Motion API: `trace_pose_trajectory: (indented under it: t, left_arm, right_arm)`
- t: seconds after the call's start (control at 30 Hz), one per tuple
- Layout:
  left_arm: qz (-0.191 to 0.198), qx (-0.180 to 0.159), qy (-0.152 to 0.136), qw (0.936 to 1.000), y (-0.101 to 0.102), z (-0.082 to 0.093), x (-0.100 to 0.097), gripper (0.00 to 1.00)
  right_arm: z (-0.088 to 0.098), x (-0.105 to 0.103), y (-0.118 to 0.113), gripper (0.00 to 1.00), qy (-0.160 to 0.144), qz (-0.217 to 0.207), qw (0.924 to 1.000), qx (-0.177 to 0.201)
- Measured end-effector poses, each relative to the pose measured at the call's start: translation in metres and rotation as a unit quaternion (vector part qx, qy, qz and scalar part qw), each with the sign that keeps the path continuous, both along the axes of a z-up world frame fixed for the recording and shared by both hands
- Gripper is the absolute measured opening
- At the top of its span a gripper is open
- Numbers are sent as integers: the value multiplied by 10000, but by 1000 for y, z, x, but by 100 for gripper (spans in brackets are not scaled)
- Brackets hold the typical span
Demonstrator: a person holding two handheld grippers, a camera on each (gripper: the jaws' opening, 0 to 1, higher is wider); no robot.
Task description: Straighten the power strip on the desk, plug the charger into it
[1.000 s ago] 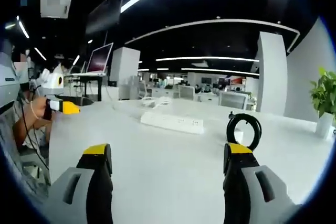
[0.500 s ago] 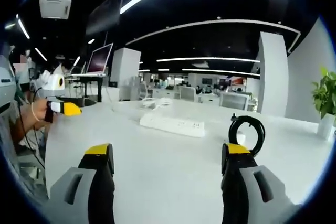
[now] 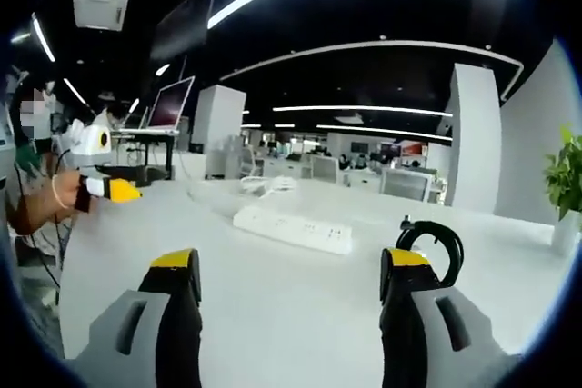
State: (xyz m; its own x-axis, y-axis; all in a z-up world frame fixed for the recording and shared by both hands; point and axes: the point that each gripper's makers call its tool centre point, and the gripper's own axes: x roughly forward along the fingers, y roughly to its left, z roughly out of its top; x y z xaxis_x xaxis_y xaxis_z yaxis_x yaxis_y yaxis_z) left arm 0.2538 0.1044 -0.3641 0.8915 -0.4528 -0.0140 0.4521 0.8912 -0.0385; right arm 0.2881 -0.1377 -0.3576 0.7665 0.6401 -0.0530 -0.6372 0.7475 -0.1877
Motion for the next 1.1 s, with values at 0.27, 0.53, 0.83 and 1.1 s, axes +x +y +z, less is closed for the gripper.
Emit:
trace_pose_trajectory:
  t: [0.27,0.53,0.83,1.1]
  left_arm:
    - [-302,-325,34,9990,-7,2,11,99]
    - [-398,-270,-95,9988,-12,11,15,91]
    - [-333,-50,63,9994,-15,5,29,95]
    - [-377,-19,356,9987,-19,-3,43,96]
  right_arm:
    - [-4,7,11,69,14,275,9995,-156]
    - [4,18,13,70,-111,320,9994,-106]
    - [-1,33,9,70,47,242,9996,-118]
    - [2,48,9,68,98,279,9995,-137]
